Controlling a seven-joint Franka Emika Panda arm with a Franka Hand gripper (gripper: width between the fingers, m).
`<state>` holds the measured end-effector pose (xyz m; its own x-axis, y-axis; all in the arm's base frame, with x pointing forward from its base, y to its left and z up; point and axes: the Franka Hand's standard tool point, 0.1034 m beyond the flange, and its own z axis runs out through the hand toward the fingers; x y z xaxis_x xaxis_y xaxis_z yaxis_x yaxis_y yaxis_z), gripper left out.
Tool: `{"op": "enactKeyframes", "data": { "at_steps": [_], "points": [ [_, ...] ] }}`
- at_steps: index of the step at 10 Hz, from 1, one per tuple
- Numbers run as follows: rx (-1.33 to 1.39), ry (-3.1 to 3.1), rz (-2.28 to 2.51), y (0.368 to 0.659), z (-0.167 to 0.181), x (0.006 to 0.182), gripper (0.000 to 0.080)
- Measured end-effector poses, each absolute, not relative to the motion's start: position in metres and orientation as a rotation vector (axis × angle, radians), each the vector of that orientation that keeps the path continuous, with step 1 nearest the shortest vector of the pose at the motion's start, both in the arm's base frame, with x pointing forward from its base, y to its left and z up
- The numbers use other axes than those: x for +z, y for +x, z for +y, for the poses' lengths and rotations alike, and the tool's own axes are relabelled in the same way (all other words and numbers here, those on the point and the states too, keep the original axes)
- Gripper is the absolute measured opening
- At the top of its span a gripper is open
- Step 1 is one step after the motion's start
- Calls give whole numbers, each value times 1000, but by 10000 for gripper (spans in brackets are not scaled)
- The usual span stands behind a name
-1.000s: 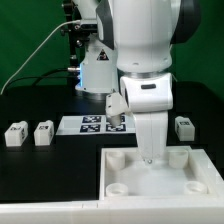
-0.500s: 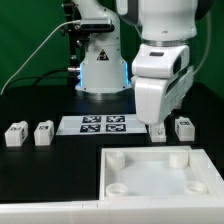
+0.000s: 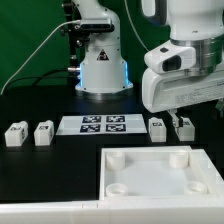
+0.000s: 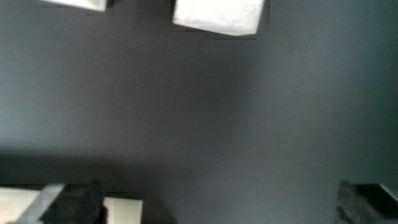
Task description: Assemble one leg
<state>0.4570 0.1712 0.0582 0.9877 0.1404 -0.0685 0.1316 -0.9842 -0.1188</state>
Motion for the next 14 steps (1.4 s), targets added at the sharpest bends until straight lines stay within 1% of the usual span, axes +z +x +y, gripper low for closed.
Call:
{"op": "enactKeyframes", "data": {
  "at_steps": [1,2,3,4,5,6,8,9,11,12,14],
  "points": [
    [176,-3017,-242,454,170,58,649],
    [170,-3016,-244,456,171,59,649],
    [236,-3018,-248,451,170,58,649],
    [469,-3018,-226,433,170,57,649],
    [700,-2992,-220,424,171,58,649],
    [905,-2945,-175,420,169,58,649],
    [1261,-2818,-128,426,170,58,649],
    [1311,-2789,-133,431,172,54,649],
    [1348,-2774,-136,427,171,53,649],
    [1364,-2775,-125,422,172,51,649],
    [1439,-2759,-49,407,176,38,649]
  ]
}}
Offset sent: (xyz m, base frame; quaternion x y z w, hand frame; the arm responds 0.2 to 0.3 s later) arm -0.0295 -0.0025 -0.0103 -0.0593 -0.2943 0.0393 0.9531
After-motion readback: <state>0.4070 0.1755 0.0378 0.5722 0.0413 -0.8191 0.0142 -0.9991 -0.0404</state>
